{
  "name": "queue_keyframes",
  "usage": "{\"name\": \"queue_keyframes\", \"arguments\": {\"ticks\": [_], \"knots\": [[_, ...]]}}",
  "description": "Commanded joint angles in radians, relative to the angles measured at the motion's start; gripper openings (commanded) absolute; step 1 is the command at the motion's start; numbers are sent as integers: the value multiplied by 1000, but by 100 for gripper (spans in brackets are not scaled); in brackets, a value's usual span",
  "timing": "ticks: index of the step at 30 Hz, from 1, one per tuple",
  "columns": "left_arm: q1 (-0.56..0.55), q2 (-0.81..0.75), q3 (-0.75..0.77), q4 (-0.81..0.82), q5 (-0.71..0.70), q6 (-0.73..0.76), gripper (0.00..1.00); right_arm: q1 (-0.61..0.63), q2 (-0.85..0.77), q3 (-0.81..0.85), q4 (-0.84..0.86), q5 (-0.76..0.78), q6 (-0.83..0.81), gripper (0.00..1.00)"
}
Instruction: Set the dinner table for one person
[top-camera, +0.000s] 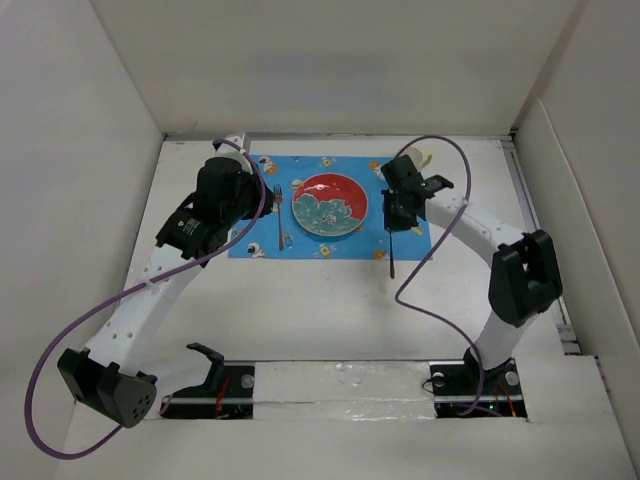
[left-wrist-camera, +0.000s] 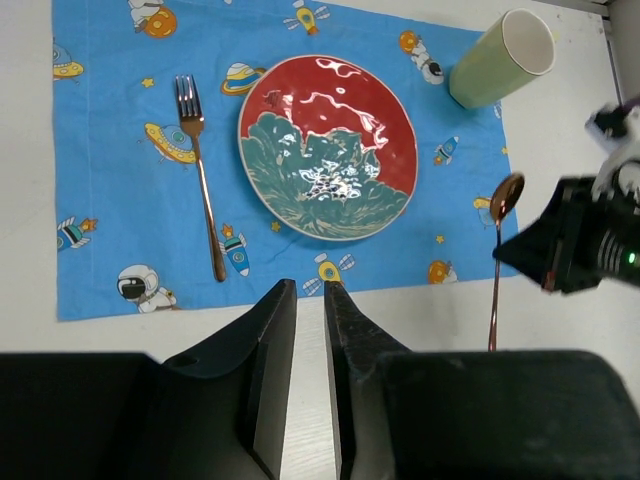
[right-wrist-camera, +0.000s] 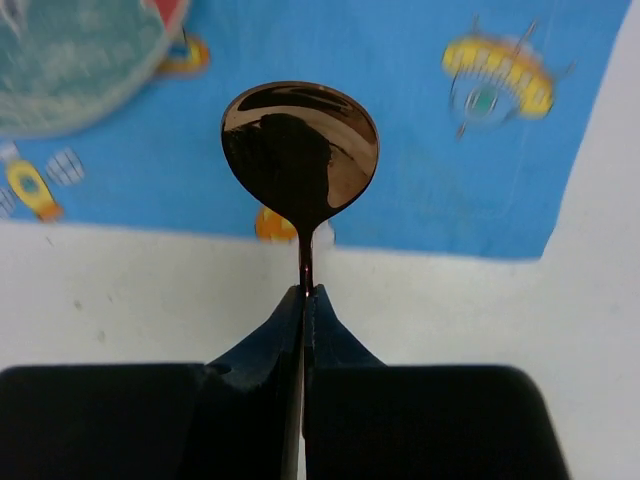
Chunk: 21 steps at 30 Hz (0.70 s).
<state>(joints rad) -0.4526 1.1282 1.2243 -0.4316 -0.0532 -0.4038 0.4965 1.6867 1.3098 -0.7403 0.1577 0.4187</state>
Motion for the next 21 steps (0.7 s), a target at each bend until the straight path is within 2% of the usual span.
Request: {"name": "queue_keyframes", "arguments": {"ticks": [1, 3, 4, 6, 10, 13, 21], "knots": [[-5, -24, -5, 21, 9, 5, 16, -47, 100, 151, 8, 42, -92, 0], [-5, -22, -22, 27, 10, 3, 17, -73, 191, 213, 28, 29, -104, 0], [-5, -24, -28, 27, 12, 3, 18, -97, 284, 330, 24, 13, -109, 0], [-5, -24, -35, 27, 15, 2, 19, -98, 313, 368, 24, 11, -112, 0], [-5, -27, -51, 27, 9, 3, 21, -119, 458, 604, -17, 16, -130, 0], [-5, -21, -54, 22, 10, 3, 22, -140, 568, 722, -33, 11, -141, 0], [-5, -5, -51, 19, 0, 0, 24, -150, 657, 772, -70, -3, -136, 0]]}}
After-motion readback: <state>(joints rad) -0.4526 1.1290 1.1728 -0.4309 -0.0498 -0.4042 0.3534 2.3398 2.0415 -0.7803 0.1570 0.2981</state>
